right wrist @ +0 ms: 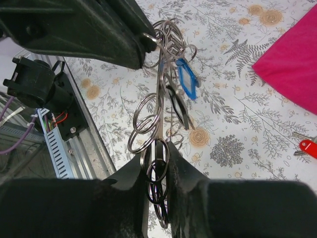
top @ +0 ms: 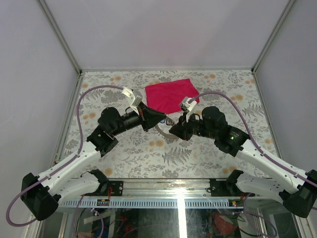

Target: Put the keys on the keyring

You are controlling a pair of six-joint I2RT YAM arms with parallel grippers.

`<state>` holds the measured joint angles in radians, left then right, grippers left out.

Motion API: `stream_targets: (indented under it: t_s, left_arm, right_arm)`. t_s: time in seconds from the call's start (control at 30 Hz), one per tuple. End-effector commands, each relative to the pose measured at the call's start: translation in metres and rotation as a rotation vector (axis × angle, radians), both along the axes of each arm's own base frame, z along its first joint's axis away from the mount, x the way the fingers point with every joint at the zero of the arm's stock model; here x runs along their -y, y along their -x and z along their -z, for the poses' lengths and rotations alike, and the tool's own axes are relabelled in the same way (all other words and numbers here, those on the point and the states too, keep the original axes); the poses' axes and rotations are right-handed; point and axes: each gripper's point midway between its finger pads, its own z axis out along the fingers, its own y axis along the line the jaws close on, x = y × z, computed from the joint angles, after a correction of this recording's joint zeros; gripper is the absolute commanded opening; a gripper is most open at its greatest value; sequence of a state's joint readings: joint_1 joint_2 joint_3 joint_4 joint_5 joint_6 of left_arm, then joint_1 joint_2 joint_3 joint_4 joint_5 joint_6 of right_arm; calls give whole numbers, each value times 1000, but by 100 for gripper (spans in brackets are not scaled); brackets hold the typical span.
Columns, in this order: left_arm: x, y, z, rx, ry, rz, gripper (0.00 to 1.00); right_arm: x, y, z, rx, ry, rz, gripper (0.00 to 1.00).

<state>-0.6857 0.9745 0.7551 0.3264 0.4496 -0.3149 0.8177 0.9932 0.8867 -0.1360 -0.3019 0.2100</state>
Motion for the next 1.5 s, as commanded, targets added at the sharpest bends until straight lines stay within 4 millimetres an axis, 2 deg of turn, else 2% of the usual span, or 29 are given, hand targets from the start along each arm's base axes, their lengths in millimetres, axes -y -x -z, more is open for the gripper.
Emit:
stream_targets:
  t_s: [0.0, 0.1, 0.3, 0.43, 0.53, 0.67, 0.77, 0.9, 1.0, 1.1, 1.17, 1.33, 1.47]
  left_arm:
    - [-6, -1, -33, 78, 97, -35, 18]
    - [-10, -3, -40, 87, 101, -62, 29]
    - [-16, -3, -49, 110, 72, -88, 37]
    - [-22, -11, -45, 101, 29, -144, 45]
    - [-28, -20, -39, 72, -1, -194, 50]
    - [-42, -41, -23, -16, -33, -278, 58]
    - [-61, -62, -9, -114, -44, -366, 65]
    - [-89, -84, 7, -199, -63, -477, 75]
    - [-100, -91, 13, -220, -88, -524, 83]
    - [-107, -94, 19, -238, -106, -564, 88]
    - [-110, -96, 24, -256, -114, -589, 90]
    - [-116, -99, 30, -284, -121, -627, 92]
    - [-118, -99, 31, -279, -129, -634, 93]
  right_arm:
    - [-2, -8, -26, 95, -46, 16, 1]
    - [5, -9, -27, 112, -12, 28, 0]
    - [26, -14, -22, 132, 103, 82, 0]
    - [48, -20, -11, 90, 241, 164, 0]
    - [64, -23, 4, 21, 381, 217, 0]
    - [71, -23, 26, -74, 508, 239, 0]
    - [78, -28, 35, -107, 563, 296, 0]
    - [105, -42, 48, -102, 708, 433, 0]
    - [126, -48, 59, -106, 839, 518, 0]
    - [146, -46, 75, -136, 987, 563, 0]
    - [160, -45, 85, -148, 1091, 594, 0]
    - [176, -49, 99, -144, 1238, 656, 1]
    - [202, -67, 105, -129, 1318, 740, 3]
